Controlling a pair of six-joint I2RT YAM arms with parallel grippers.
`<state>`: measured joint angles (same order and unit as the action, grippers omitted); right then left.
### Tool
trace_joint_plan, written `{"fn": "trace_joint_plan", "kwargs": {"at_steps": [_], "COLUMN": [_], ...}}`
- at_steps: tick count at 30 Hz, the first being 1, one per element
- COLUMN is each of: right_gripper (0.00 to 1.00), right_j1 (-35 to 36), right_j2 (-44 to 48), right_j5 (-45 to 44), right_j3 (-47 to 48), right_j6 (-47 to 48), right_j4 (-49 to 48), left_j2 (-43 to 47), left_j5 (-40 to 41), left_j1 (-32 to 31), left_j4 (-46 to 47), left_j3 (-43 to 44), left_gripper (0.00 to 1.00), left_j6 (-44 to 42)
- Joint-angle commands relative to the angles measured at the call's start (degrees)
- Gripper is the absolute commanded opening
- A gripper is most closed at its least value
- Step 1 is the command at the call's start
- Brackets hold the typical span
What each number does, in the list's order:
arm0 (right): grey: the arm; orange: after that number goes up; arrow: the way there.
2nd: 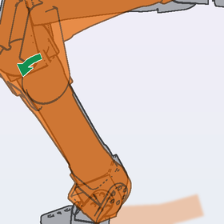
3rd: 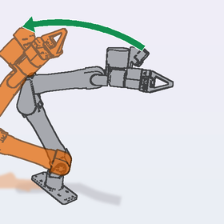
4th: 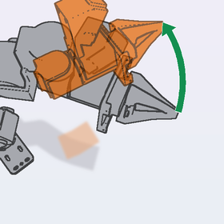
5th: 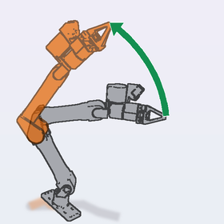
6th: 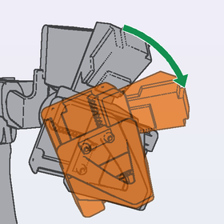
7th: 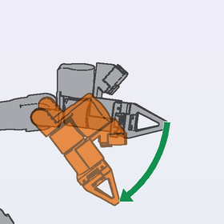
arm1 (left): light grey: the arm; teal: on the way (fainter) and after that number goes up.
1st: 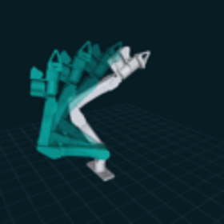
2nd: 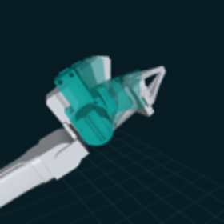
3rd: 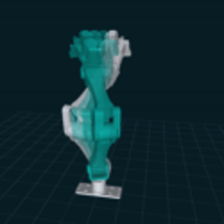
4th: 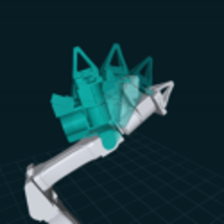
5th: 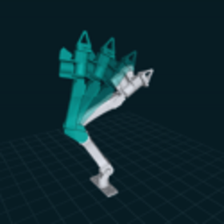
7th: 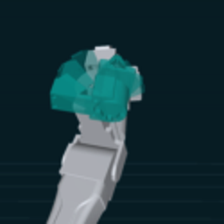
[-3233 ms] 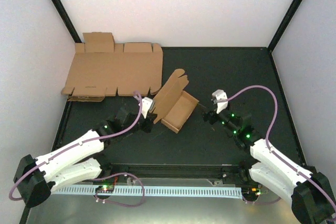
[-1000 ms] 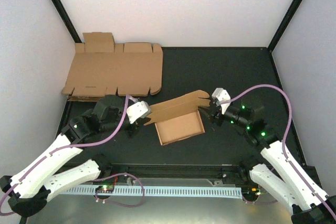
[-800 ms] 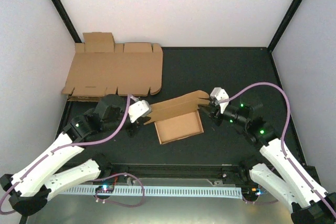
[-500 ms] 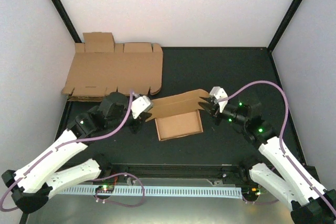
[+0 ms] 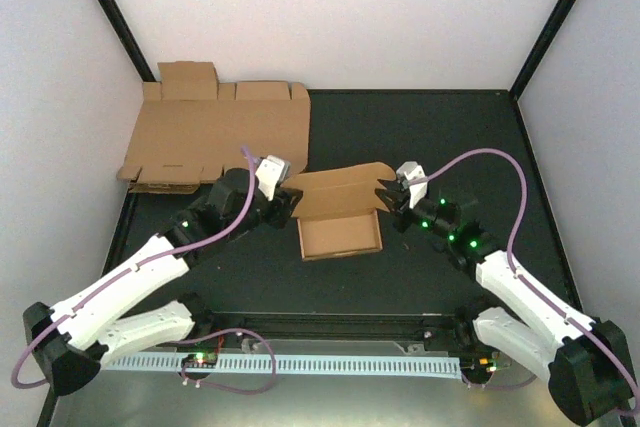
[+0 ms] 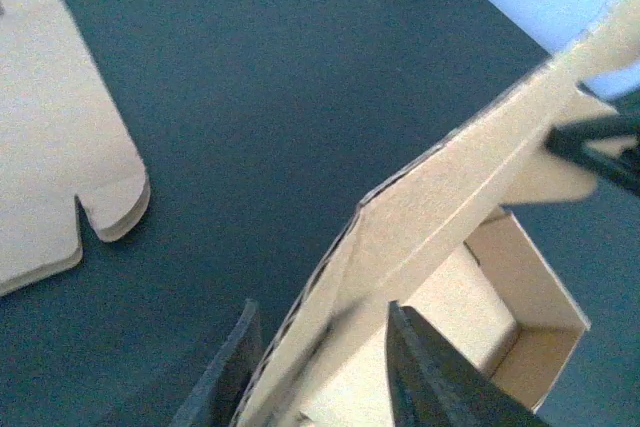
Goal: Fold the paper box
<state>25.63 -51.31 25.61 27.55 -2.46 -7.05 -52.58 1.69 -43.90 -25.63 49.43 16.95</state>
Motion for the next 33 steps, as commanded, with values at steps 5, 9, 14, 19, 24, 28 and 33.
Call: {"fn": "trace_joint_plan", "kwargs": {"at_steps": [5, 9, 14, 19, 24, 28, 33], "right_gripper": [0.02, 0.02, 0.03, 0.03, 0.04, 0.07, 0.09], "right_j1": [-0.2, -0.2, -0.2, -0.2, -0.2, -0.2, -0.2], "right_j2": [-2.6, -3.5, -4.0, -1.7, 4.9, 12.3, 21.2], "right_j5": [-6.8, -8.1, -7.5, -5.0, -2.2, 0.1, 0.7], "right_j3": [-5.0, -6.0, -7.4, -7.1, -4.3, -1.8, 0.9], "right_j6": [-2.9, -0.5, 0.6, 0.5, 1.6, 4.5, 7.2], "right_j4": [-14.1, -14.5, -15.9, -14.1, -5.5, 3.1, 10.4], "left_j2": [-1.9, 1.4, 4.0, 3.7, 6.6, 10.2, 16.2], "left_j5": [-2.7, -4.1, -2.0, -4.0, -10.2, -13.9, -19.8], "left_j1": [10.1, 15.5, 17.3, 18.4, 18.5, 18.7, 18.8], "left_j4": [8.1, 11.7, 16.9, 21.5, 26.1, 29.0, 29.2], "left_j3": [-4.6, -8.8, -13.5, -16.6, -18.7, -20.1, -20.5], "left_gripper": [0.69, 0.98, 0.99, 0.99, 0.99, 0.99, 0.99], "left_j6": [4.0, 4.7, 5.4, 3.6, -0.8, -2.1, -4.4]}}
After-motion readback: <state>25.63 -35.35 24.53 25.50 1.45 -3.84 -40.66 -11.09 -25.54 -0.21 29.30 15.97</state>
